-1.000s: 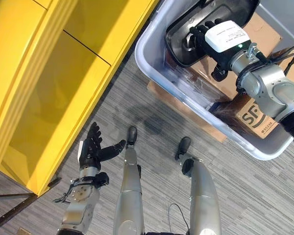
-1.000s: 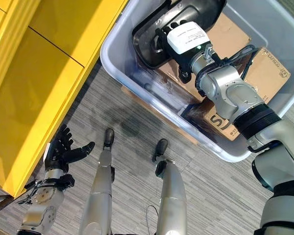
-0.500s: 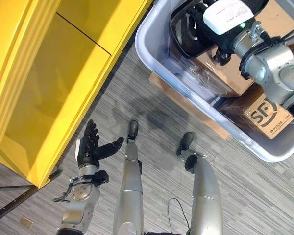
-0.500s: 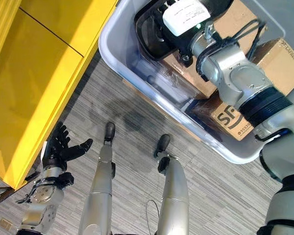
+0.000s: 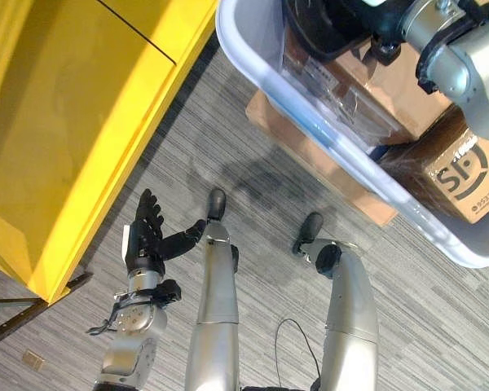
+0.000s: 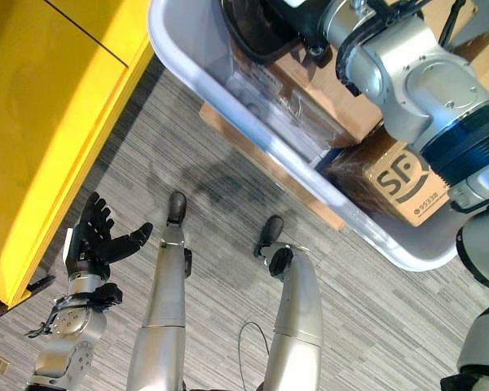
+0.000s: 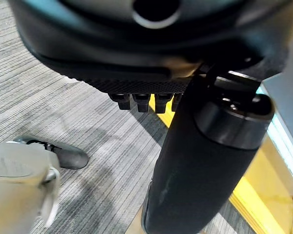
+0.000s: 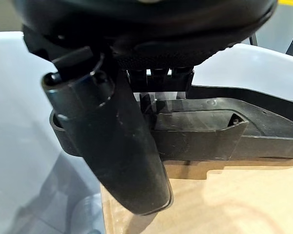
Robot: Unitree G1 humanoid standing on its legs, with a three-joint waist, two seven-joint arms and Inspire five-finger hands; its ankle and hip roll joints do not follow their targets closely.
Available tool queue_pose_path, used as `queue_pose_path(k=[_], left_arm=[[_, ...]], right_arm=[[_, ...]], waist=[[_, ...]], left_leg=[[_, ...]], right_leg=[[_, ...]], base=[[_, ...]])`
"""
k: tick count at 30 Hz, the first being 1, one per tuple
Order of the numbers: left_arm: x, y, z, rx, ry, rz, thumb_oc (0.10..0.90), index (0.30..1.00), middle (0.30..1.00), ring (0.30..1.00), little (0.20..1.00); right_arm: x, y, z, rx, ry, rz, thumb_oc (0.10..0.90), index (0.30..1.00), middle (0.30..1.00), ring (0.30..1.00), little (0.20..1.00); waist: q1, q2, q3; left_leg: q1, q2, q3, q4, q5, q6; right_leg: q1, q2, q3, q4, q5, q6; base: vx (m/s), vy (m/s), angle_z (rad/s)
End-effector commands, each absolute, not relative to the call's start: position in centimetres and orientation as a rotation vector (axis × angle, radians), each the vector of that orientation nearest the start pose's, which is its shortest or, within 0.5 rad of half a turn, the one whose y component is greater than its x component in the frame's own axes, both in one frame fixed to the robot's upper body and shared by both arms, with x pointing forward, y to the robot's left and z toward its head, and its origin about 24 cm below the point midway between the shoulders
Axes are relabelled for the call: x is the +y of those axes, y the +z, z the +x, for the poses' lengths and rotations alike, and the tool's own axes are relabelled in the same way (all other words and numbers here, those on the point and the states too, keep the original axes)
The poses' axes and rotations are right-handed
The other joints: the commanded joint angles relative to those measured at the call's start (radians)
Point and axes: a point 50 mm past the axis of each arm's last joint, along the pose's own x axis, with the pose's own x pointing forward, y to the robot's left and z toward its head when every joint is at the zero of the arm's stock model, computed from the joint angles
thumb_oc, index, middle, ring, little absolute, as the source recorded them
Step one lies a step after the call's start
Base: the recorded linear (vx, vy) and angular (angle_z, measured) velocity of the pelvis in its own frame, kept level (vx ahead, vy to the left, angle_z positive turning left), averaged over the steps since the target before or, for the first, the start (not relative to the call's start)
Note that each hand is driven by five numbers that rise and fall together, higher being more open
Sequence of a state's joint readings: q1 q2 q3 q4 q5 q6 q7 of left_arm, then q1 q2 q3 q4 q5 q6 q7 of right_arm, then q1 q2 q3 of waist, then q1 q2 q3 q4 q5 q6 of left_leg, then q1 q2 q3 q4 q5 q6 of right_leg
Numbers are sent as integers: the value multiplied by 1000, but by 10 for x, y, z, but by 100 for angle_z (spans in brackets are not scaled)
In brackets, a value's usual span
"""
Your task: Move parts from the plastic box to the shelf.
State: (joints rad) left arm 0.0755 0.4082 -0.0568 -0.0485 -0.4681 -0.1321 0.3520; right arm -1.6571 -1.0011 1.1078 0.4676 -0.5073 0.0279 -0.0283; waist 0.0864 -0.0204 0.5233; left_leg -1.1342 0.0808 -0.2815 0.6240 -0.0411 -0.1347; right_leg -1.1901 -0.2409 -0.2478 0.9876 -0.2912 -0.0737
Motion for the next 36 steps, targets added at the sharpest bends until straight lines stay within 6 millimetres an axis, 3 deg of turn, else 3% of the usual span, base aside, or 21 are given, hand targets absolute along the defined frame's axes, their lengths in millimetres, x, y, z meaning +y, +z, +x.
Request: queue_pose_path(k=[1,2,3,4,8,10,11,12,13,15,17,21,28,29,36], left_arm=[[243,83,224,-206,388,-107,900,1000,1000,1000,1000],[243,83,225,-209,388,-109,900,1000,1000,1000,1000],[241,84,226,-212,385,-112,900,1000,1000,1000,1000],[240,85,228,-221,380,-113,900,1000,1000,1000,1000],[239,88,232,-235,377,-123,900,1000,1000,1000,1000],[238,91,236,-247,363,-113,900,1000,1000,1000,1000],[238,93,237,-252,347,-109,900,1000,1000,1000,1000],[238,92,237,-248,348,-109,900,1000,1000,1000,1000],[240,94,239,-251,329,-80,900,1000,1000,1000,1000],[242,95,239,-250,310,-59,900,1000,1000,1000,1000],[243,95,241,-243,267,-26,900,1000,1000,1000,1000],[244,97,242,-243,238,-11,900,1000,1000,1000,1000],[248,94,241,-220,214,36,900,1000,1000,1000,1000],[249,97,242,-230,202,61,900,1000,1000,1000,1000],[255,99,237,-236,207,140,900,1000,1000,1000,1000]], right_arm=[[-186,401,362,-608,-345,-1997,814,879,879,879,879],[-187,400,363,-598,-343,-1992,616,602,602,602,602],[-189,397,366,-576,-341,-1982,555,517,517,517,517],[-190,392,372,-539,-328,-1987,400,300,300,300,300],[-192,380,380,-488,-296,-1989,400,300,300,300,300],[-183,373,383,-506,-253,-1985,400,300,300,300,300],[-180,373,381,-529,-243,-1967,400,300,300,300,300],[-180,372,382,-527,-239,-1967,400,300,300,300,300],[-173,370,378,-584,-201,-1948,400,300,300,300,300],[-173,366,376,-603,-178,-1961,400,300,300,300,300],[-173,361,370,-634,-126,-1962,400,300,300,300,300],[-173,358,367,-638,-92,-1953,400,300,300,300,300],[-174,350,354,-678,-8,-1846,400,300,300,300,300],[-176,349,348,-695,21,-1773,400,300,300,300,300],[-185,349,327,-724,84,-1647,400,300,300,300,300]], waist=[[41,-15,-3],[41,-15,-3],[41,-15,-3],[42,-18,-3],[38,-23,-3],[35,-31,-3],[33,-35,-3],[34,-33,-3],[35,-42,-3],[39,-46,-3],[38,-60,-3],[38,-66,-6],[12,-82,-97],[0,-84,-140],[-15,-91,-224]], left_leg=[[142,28,18,177,-277,56],[139,28,18,177,-277,56],[136,28,16,178,-277,57],[136,28,16,175,-277,57],[148,32,19,158,-273,55],[205,40,26,106,-264,54],[223,41,32,62,-224,52],[245,44,32,62,-248,53],[316,53,44,-19,-198,50],[391,53,54,-72,-181,47],[543,63,81,-174,-148,40],[650,69,98,-257,-117,33],[806,53,137,-411,-67,35],[845,44,150,-454,-51,36],[947,46,170,-557,-22,37]], right_leg=[[6,-1,181,57,-52,153],[0,0,181,62,-52,152],[-5,2,183,63,-51,153],[-10,2,183,62,-51,152],[-7,1,183,56,-47,154],[34,2,178,23,-34,160],[49,0,167,-15,6,154],[67,3,173,-6,-20,164],[131,6,161,-86,37,162],[217,2,157,-153,60,167],[387,13,142,-307,118,184],[513,26,130,-427,168,197],[717,25,119,-683,284,227],[779,20,119,-762,320,237],[896,2,120,-905,385,257]], base=[[-2,25,-5],[-9,19,-5],[-25,29,-5],[-37,33,-2],[-38,28,5],[-110,50,-4],[-56,34,1],[-164,63,7],[-98,64,15],[-140,71,-7],[-76,82,-7],[-27,33,-16],[24,72,-13],[57,88,-14],[45,56,-6]])
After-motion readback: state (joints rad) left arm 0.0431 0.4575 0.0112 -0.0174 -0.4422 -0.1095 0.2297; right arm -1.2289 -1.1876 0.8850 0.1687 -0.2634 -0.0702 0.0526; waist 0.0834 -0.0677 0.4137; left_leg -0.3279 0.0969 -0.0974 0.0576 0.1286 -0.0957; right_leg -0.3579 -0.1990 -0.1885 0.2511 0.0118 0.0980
